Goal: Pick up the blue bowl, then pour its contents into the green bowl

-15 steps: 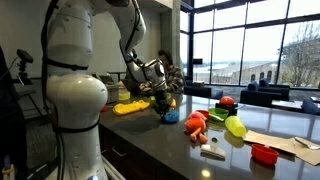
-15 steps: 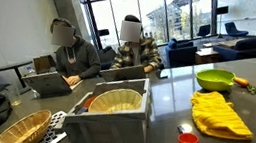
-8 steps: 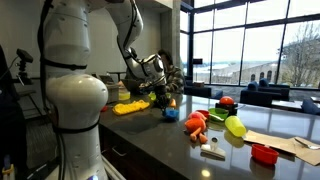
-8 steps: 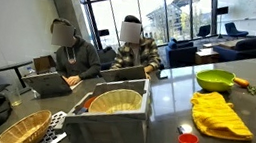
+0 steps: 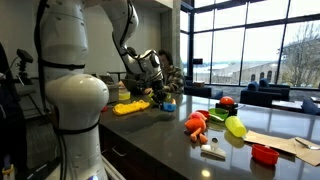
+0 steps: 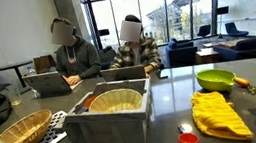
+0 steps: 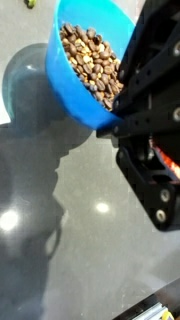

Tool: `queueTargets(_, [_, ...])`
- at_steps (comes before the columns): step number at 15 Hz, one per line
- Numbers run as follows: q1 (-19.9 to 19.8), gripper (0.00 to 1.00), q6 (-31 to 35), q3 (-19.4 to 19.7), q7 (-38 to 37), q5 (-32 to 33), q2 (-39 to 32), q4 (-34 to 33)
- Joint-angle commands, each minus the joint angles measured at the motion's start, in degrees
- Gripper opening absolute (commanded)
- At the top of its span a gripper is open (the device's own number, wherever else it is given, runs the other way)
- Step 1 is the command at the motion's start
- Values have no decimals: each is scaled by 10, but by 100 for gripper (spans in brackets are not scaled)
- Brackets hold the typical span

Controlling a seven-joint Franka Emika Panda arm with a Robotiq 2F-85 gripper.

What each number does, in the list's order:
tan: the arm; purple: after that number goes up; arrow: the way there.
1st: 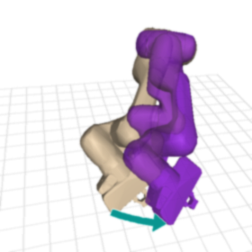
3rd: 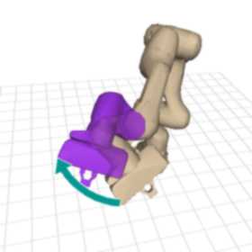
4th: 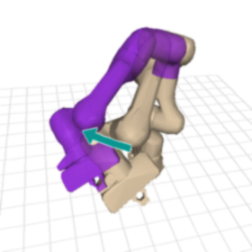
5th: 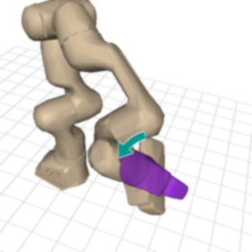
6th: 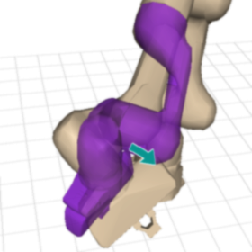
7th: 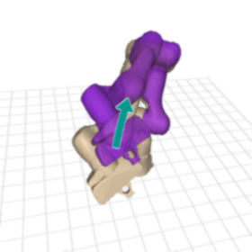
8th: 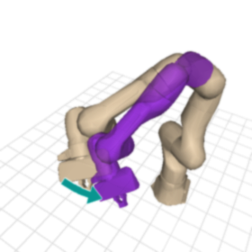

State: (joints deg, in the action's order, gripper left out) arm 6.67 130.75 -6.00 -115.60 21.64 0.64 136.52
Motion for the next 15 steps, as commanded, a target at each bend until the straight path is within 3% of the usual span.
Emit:
queueTargets(1, [-3, 1, -8, -4, 37, -1, 60, 4])
queueTargets(8, [6, 1, -26, -33, 133, -25, 88, -51])
queueTargets(15, [37, 1, -75, -92, 205, -15, 52, -153])
